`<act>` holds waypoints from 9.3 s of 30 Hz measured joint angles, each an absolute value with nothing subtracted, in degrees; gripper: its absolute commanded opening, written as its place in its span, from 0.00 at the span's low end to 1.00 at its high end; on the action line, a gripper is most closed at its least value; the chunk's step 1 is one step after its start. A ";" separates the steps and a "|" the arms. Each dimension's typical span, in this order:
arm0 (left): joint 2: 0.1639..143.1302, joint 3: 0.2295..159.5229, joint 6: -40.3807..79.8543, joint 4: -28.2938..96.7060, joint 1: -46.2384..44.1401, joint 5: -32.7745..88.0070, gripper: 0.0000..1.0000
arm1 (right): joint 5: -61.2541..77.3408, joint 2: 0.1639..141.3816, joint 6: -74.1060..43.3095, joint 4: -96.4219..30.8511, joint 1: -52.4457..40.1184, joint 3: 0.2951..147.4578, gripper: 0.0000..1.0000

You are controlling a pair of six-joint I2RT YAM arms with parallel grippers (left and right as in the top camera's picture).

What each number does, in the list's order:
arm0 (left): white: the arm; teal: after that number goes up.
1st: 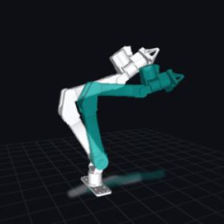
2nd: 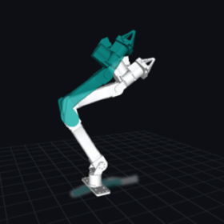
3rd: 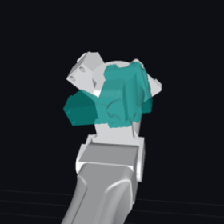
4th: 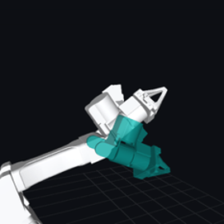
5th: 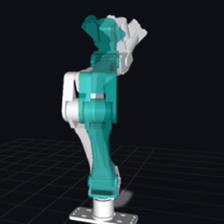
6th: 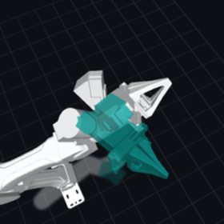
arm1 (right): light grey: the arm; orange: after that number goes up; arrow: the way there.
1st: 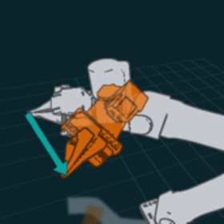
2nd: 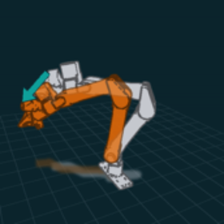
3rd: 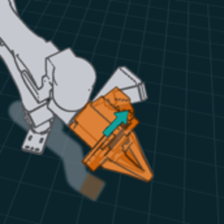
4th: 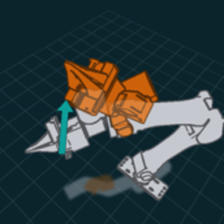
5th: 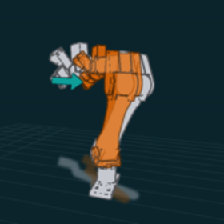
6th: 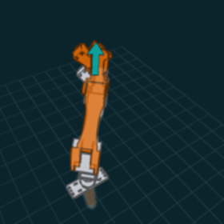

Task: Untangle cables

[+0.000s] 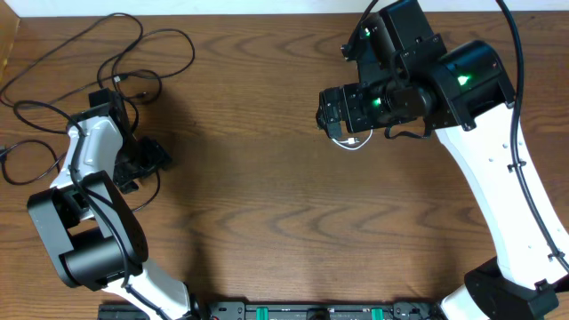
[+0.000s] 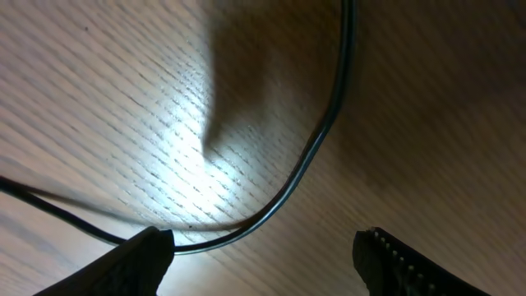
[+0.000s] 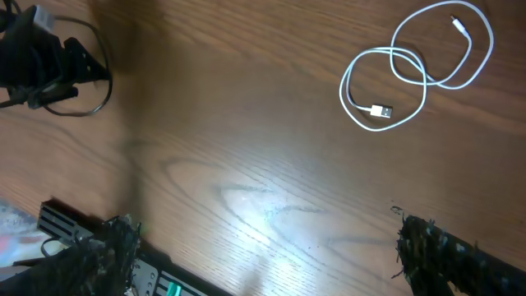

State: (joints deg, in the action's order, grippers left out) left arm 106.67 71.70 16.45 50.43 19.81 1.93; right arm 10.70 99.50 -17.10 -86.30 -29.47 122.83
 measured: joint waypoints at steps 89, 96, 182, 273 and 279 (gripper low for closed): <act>108.01 82.94 13.08 47.77 -18.72 15.11 0.86 | -6.79 106.91 -25.80 -94.48 -15.59 122.83 0.99; 108.01 82.94 16.58 40.07 -26.50 14.55 0.85 | -5.32 111.18 -26.15 -95.15 -15.18 122.78 0.99; 68.58 82.96 28.97 35.99 -20.36 38.24 0.08 | 9.82 110.85 -21.58 -92.27 -18.11 119.96 0.99; 74.43 82.96 67.26 38.81 -21.43 29.63 0.51 | 44.34 103.96 13.85 -84.14 -27.24 120.92 0.01; 74.43 82.96 69.14 38.81 -21.43 30.92 0.48 | 44.34 103.96 13.82 -83.99 -27.24 120.92 0.01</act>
